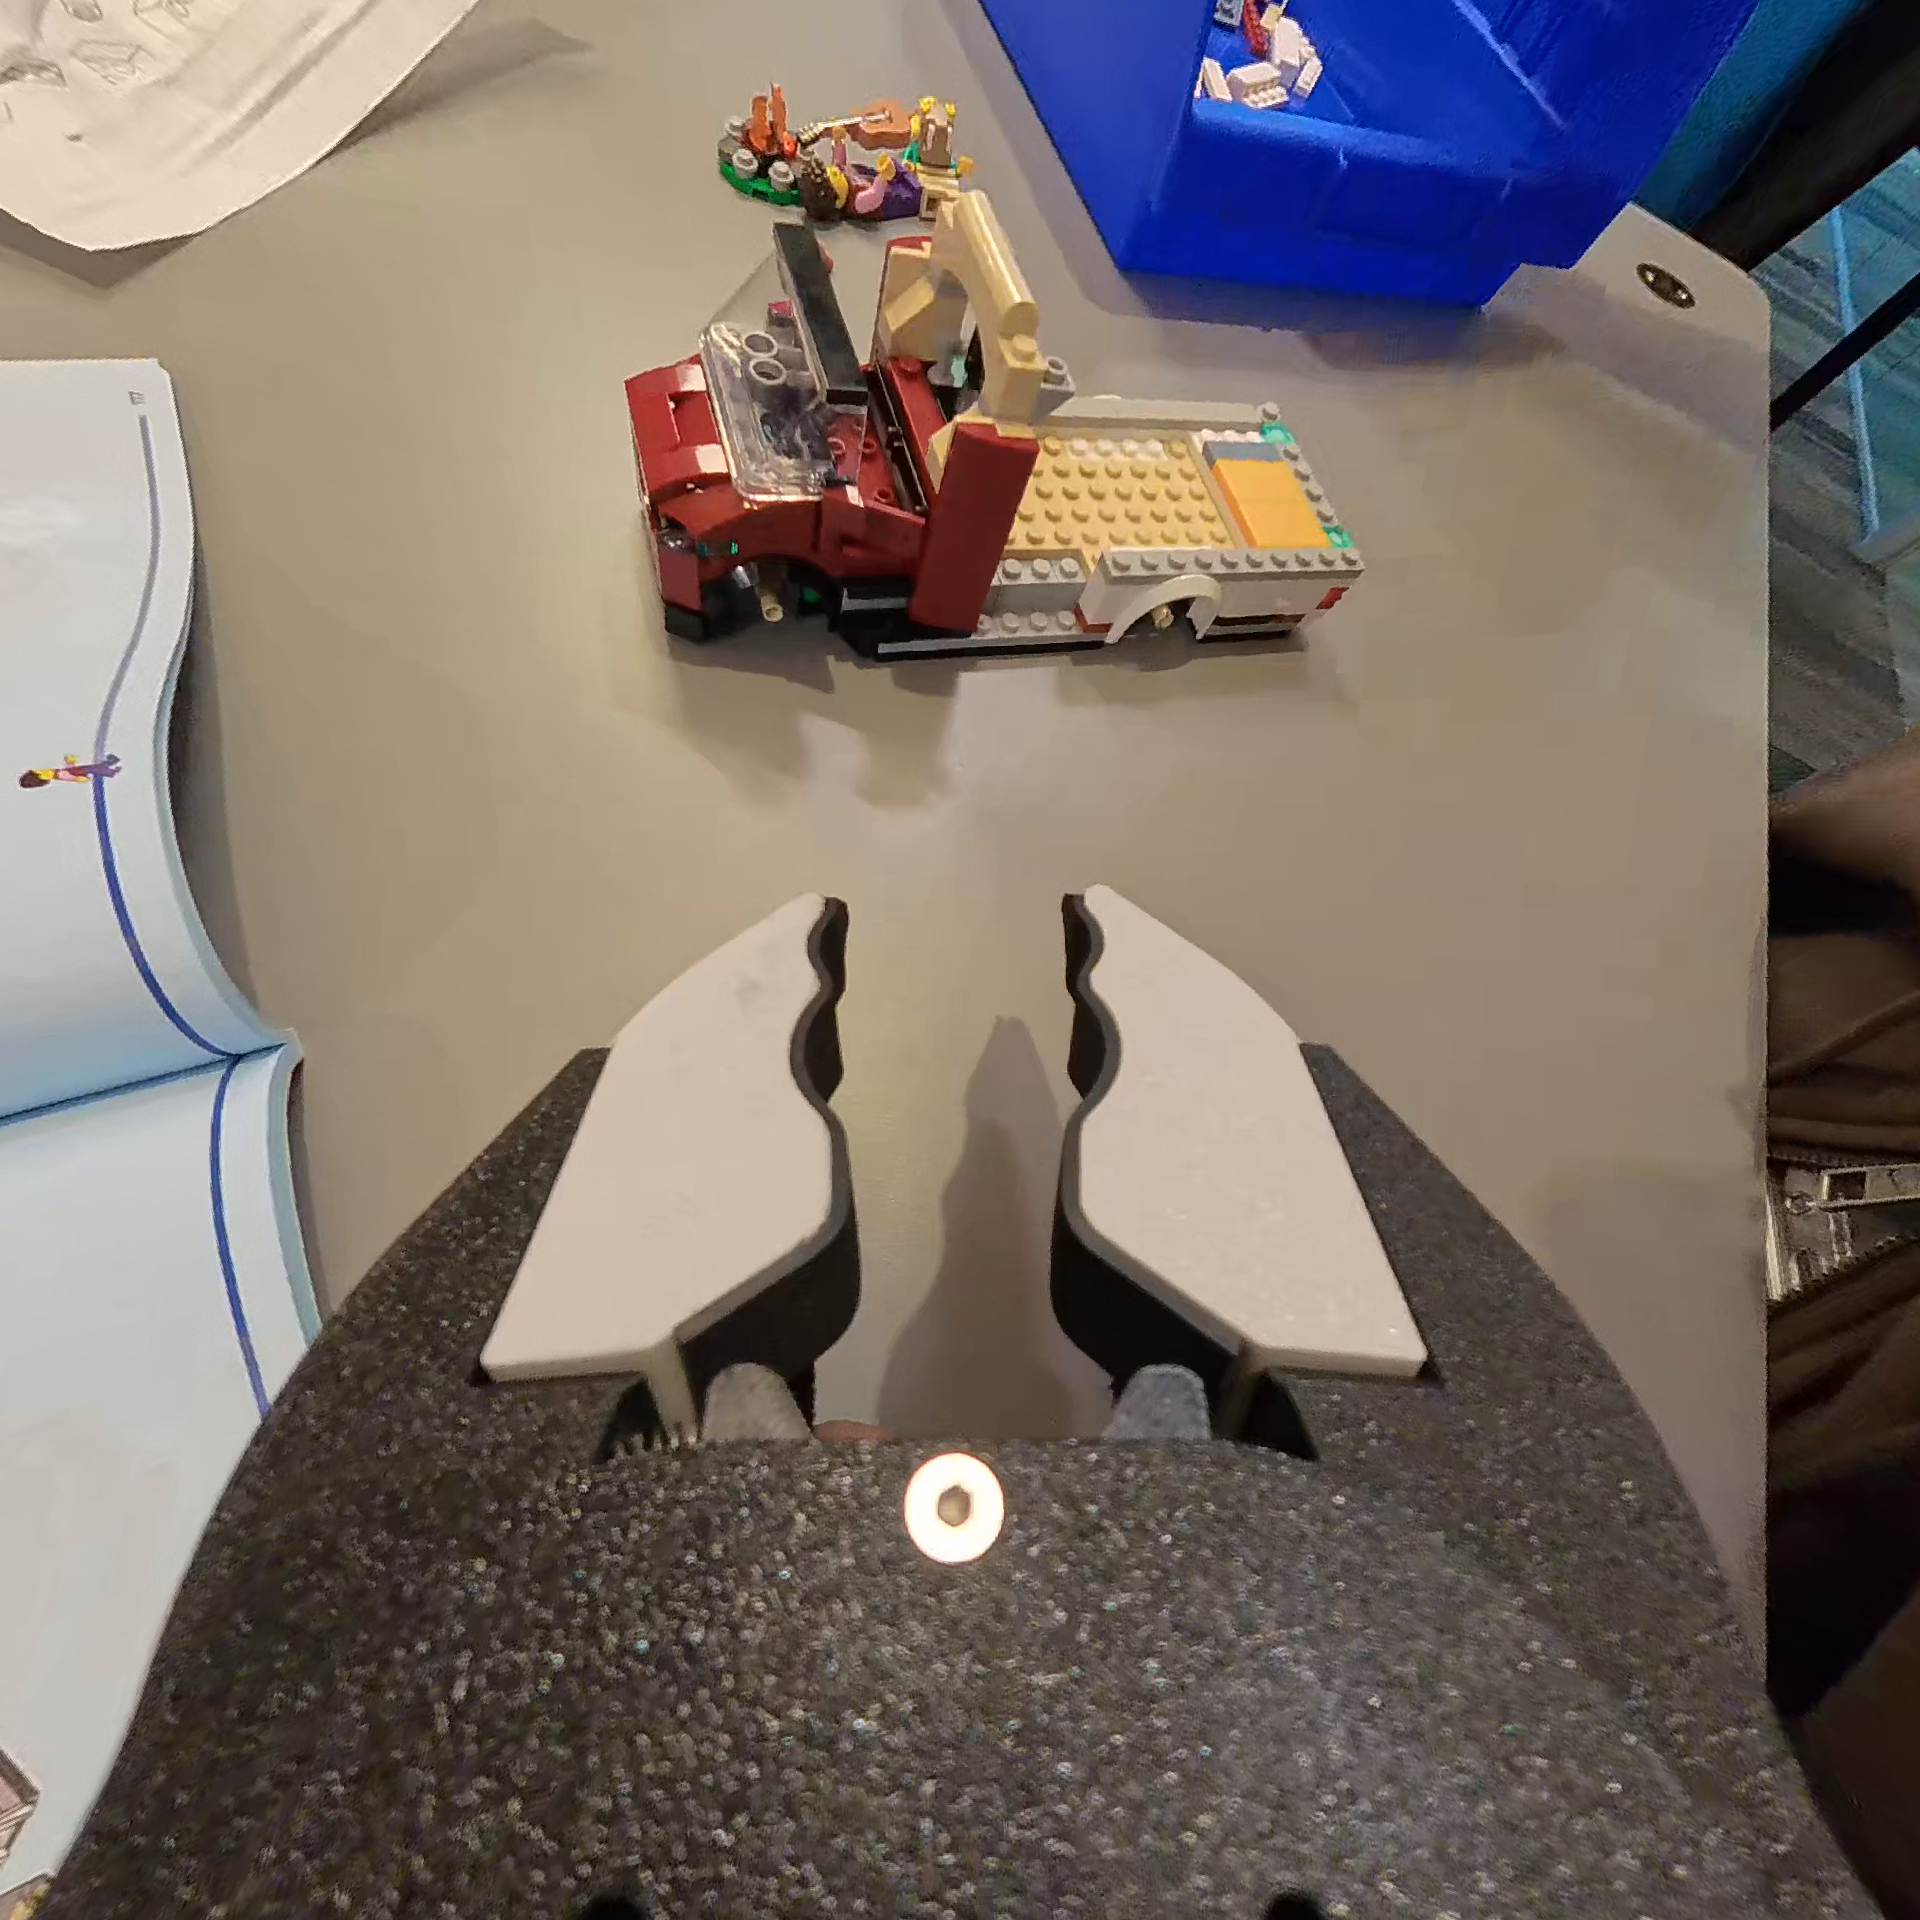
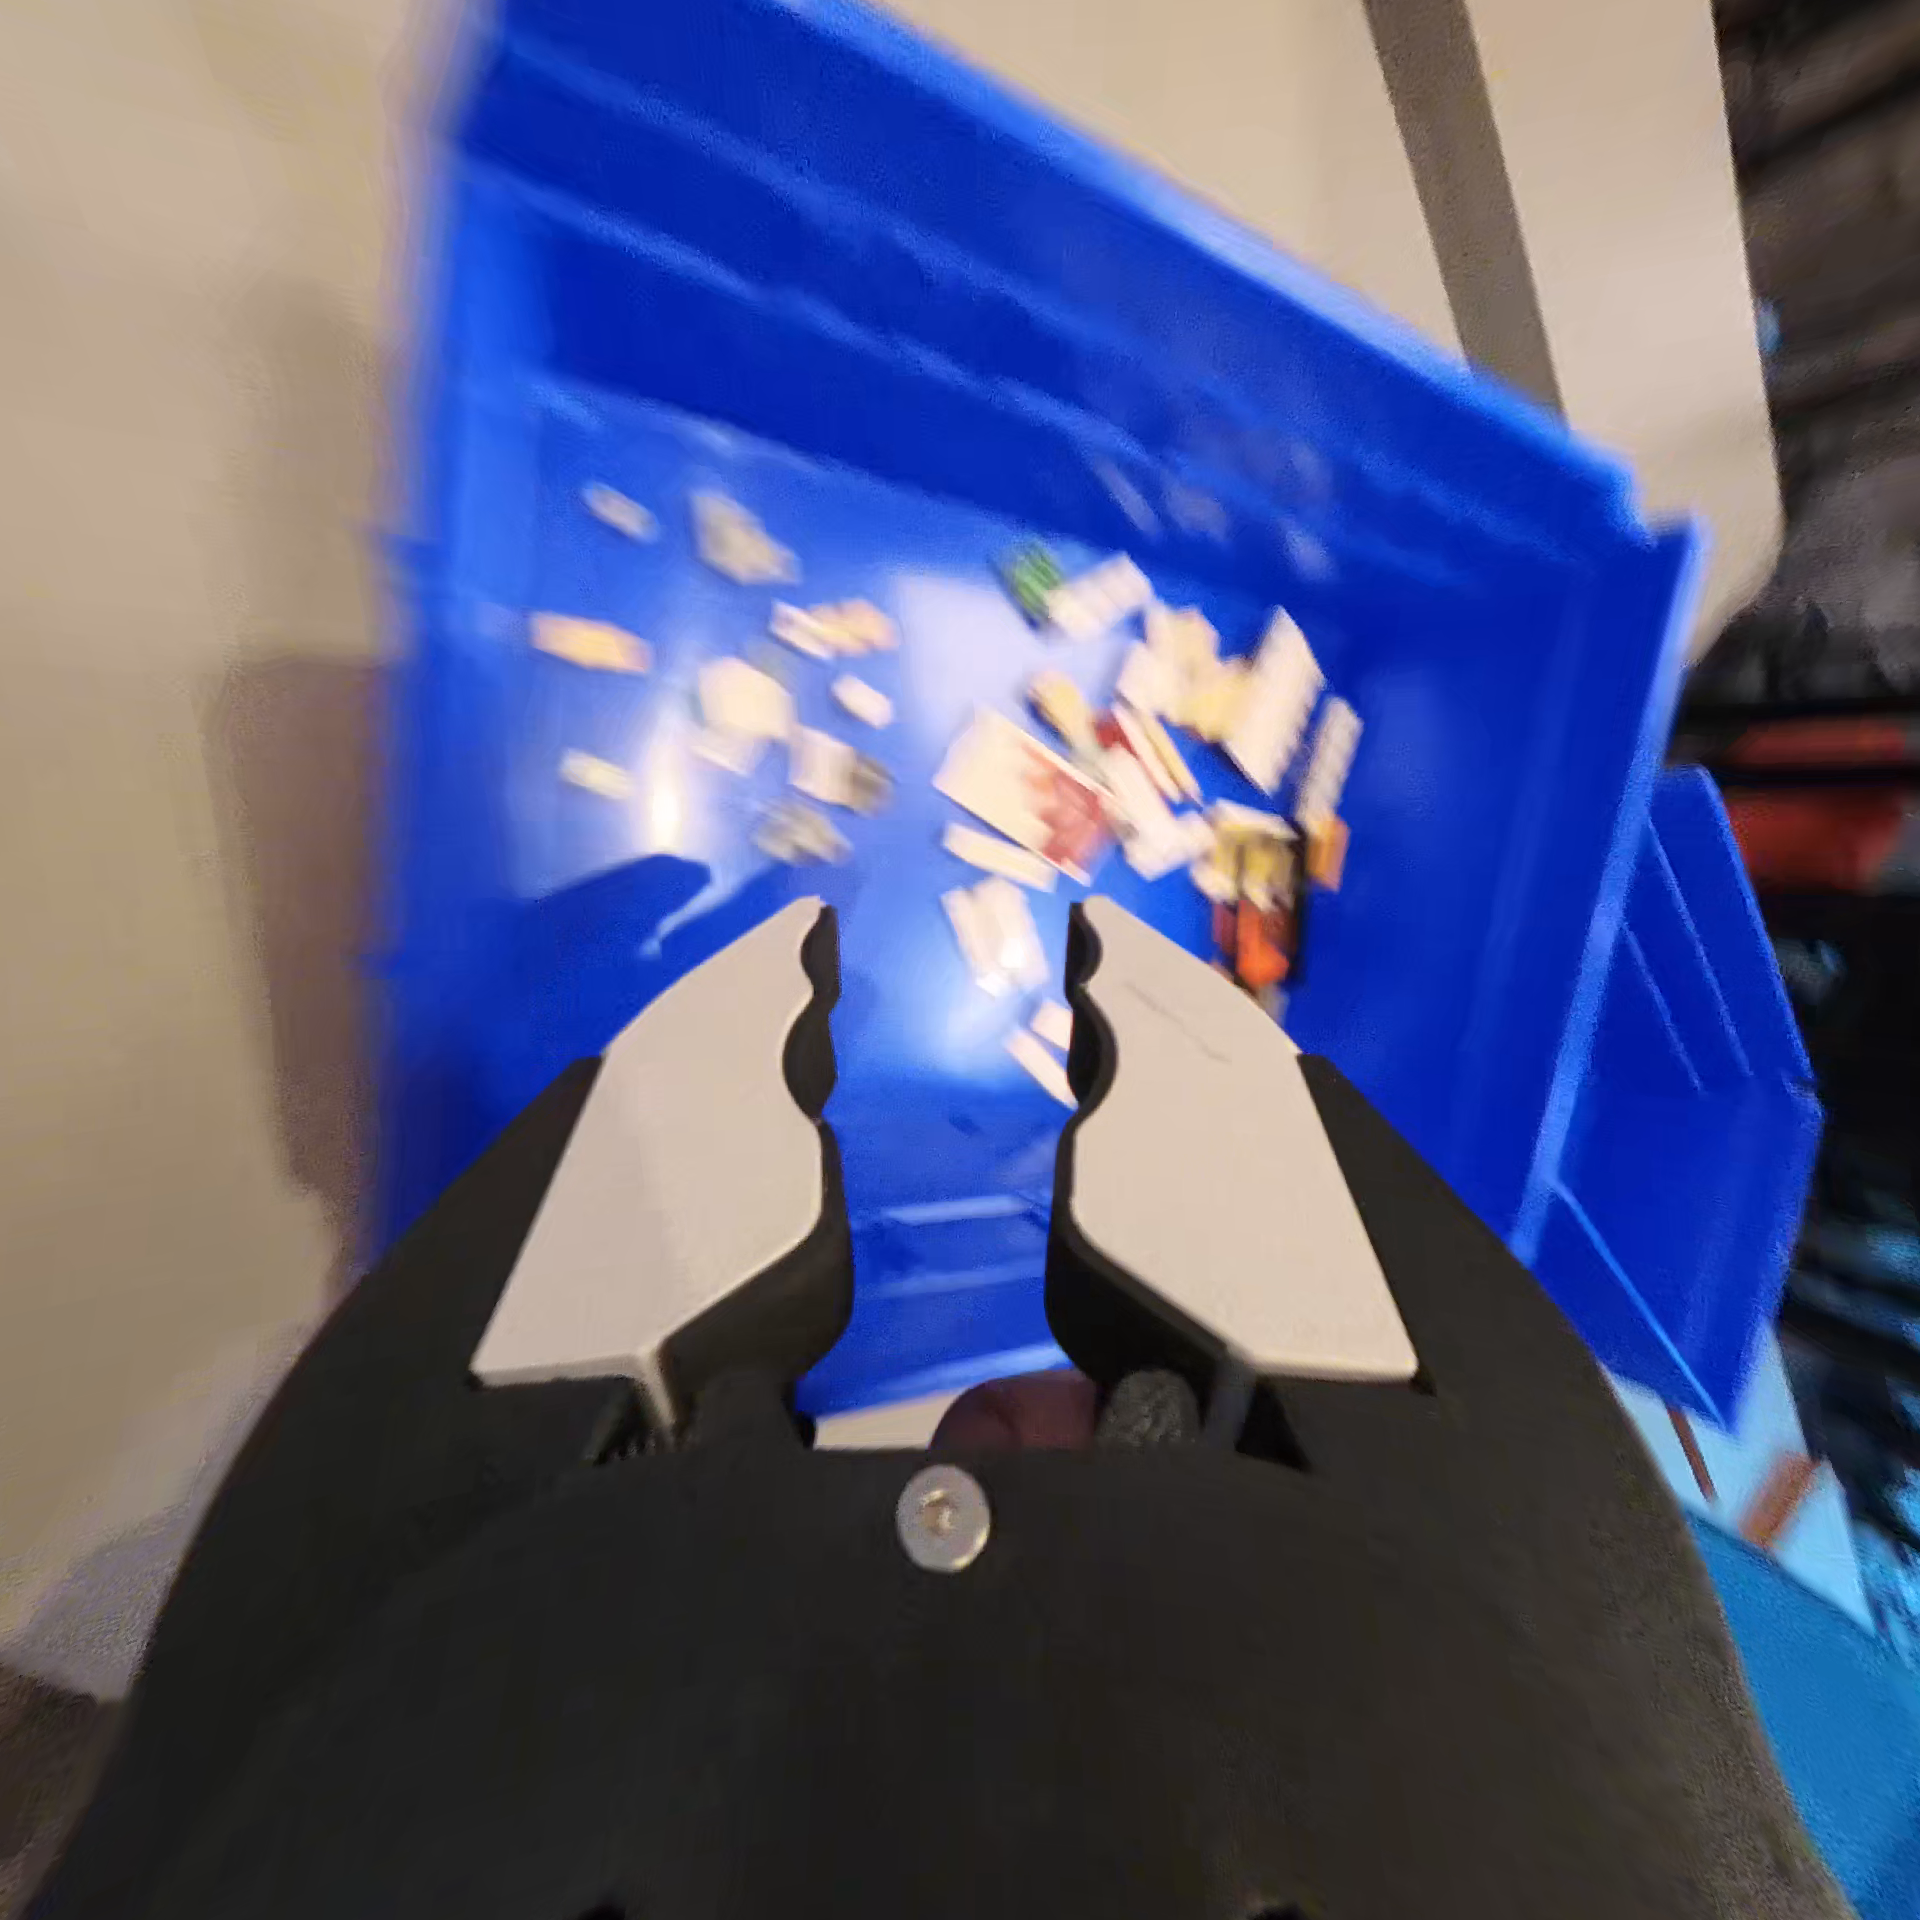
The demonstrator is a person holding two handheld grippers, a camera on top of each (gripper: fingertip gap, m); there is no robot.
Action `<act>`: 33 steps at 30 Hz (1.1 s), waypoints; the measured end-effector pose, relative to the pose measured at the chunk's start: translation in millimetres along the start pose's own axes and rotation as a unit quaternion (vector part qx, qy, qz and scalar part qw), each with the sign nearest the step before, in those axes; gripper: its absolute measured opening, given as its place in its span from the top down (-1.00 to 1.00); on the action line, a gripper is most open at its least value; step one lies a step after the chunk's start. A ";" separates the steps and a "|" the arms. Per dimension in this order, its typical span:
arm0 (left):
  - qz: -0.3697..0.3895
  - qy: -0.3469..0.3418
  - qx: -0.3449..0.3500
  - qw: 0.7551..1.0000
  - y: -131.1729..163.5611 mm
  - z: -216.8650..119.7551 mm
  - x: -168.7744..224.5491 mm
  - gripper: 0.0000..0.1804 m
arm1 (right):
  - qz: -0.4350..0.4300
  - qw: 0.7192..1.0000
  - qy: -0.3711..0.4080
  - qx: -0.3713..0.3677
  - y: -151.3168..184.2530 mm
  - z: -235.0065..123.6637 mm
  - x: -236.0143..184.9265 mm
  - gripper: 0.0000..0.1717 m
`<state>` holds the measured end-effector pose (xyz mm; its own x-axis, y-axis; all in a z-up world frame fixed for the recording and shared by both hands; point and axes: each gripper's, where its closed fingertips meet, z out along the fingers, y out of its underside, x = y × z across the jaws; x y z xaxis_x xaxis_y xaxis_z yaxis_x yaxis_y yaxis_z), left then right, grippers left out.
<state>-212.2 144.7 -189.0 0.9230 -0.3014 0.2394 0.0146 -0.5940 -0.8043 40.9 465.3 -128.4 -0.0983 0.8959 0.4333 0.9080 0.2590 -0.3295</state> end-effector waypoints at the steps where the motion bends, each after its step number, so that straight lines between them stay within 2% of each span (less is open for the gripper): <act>1: 0.000 -0.001 0.000 1.000 -0.1 0.0 -0.2 0.55 | 0.013 0.999 0.015 -0.035 18.1 8.8 25.2 0.51; 3: 0.001 -0.002 0.001 1.000 -0.3 -0.3 -0.2 0.55 | 0.047 0.994 0.028 -0.094 46.3 25.9 64.7 0.51; 6: -0.001 -0.001 0.005 1.000 -1.1 -1.2 -0.4 0.55 | 0.071 0.986 0.010 -0.148 67.9 48.1 94.4 0.52; 9: -0.004 0.002 0.009 1.000 -2.0 -2.1 -0.5 0.55 | 0.061 0.977 -0.014 -0.205 83.7 61.4 105.3 0.55; 13: -0.009 0.009 0.009 1.000 -1.9 -2.1 0.0 0.55 | 0.142 0.958 -0.035 -0.245 92.5 73.9 112.8 0.62; 16: -0.005 0.012 0.005 1.000 -0.9 -1.5 1.5 0.55 | 0.164 0.949 -0.041 -0.265 96.7 81.1 114.6 0.68; 20: 0.008 0.009 -0.003 1.000 1.6 -0.8 3.8 0.56 | 0.110 0.944 -0.021 -0.312 106.3 85.2 122.1 0.80; 26: 0.022 0.006 -0.010 1.000 4.3 -0.2 6.5 0.56 | 0.068 0.933 -0.021 -0.354 113.0 100.1 117.4 0.78; 28: 0.023 0.007 -0.010 1.000 4.4 -0.3 6.7 0.56 | 0.067 0.933 -0.020 -0.354 111.1 106.0 117.0 0.82; 33: 0.019 0.008 -0.007 1.000 3.9 -1.1 6.3 0.57 | 0.054 0.945 -0.030 -0.322 92.2 115.9 109.0 0.74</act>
<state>-206.8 139.7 -190.0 0.9165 -0.3357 0.2178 -0.0259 -0.5930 -0.8048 66.7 628.7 -208.7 0.0027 0.9285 0.3714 0.9716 -0.0903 0.2187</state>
